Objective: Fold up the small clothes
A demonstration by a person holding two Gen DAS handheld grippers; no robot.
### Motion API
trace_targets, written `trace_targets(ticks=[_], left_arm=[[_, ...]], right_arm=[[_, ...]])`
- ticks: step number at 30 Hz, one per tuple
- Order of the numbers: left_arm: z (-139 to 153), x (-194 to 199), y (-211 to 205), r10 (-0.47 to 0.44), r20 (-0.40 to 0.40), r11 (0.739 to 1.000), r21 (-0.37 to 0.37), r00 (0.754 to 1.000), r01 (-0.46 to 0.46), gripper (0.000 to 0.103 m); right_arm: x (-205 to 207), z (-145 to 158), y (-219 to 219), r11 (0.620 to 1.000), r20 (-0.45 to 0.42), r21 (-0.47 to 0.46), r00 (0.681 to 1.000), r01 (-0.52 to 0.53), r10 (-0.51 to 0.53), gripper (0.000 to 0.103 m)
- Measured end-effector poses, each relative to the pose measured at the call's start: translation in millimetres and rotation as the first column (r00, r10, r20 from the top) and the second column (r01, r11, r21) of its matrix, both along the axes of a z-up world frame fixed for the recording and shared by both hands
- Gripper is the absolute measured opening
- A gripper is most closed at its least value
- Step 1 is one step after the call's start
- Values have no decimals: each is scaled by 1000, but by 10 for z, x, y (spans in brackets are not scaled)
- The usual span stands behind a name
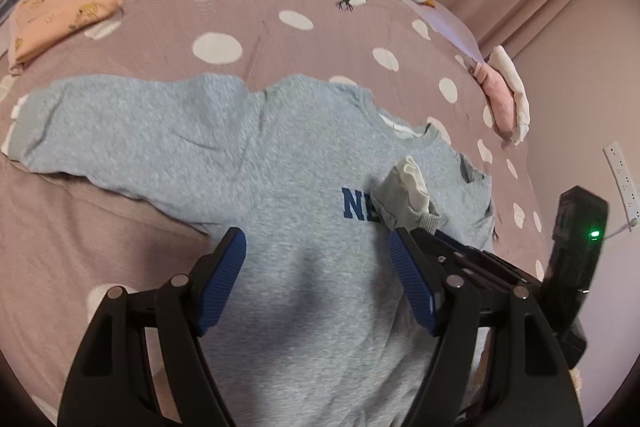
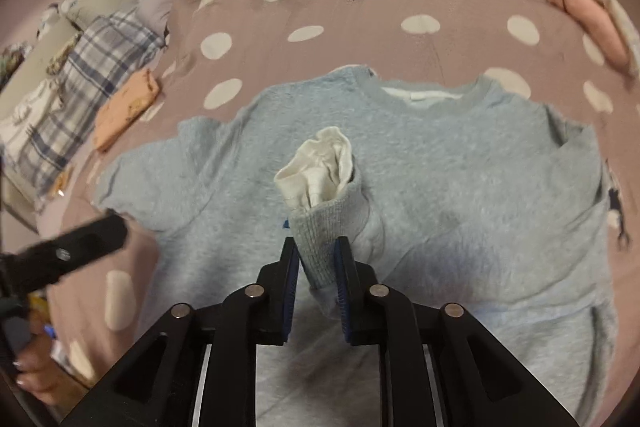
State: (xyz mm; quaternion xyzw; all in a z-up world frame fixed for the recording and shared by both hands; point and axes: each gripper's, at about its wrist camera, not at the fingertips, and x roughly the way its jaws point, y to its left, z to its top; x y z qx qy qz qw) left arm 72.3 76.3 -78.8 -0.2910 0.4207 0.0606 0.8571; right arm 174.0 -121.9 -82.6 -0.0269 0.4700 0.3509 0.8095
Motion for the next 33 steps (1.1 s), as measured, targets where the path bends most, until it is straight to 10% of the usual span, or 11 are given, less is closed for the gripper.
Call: trace_targets(ticks=[4, 16, 19, 24, 33], left_arm=[[-10, 97, -44, -23, 7, 999, -34, 1000, 23, 76], [-565, 725, -439, -170, -77, 970, -188, 982, 153, 76], [-710, 825, -526, -180, -118, 969, -194, 977, 155, 68], [-664, 973, -602, -188, -118, 977, -128, 975, 173, 25], [-92, 1138, -563, -182, 18, 981, -62, 983, 182, 15]], right_arm=[[1, 173, -256, 996, 5, 81, 999, 43, -44, 56], [347, 88, -1526, 912, -26, 75, 915, 404, -403, 57], [385, -25, -1752, 887, -47, 63, 889, 457, -455, 57], [498, -201, -1924, 864, -95, 54, 864, 500, -494, 57], [585, -262, -1850, 874, -90, 39, 873, 484, -479, 57]])
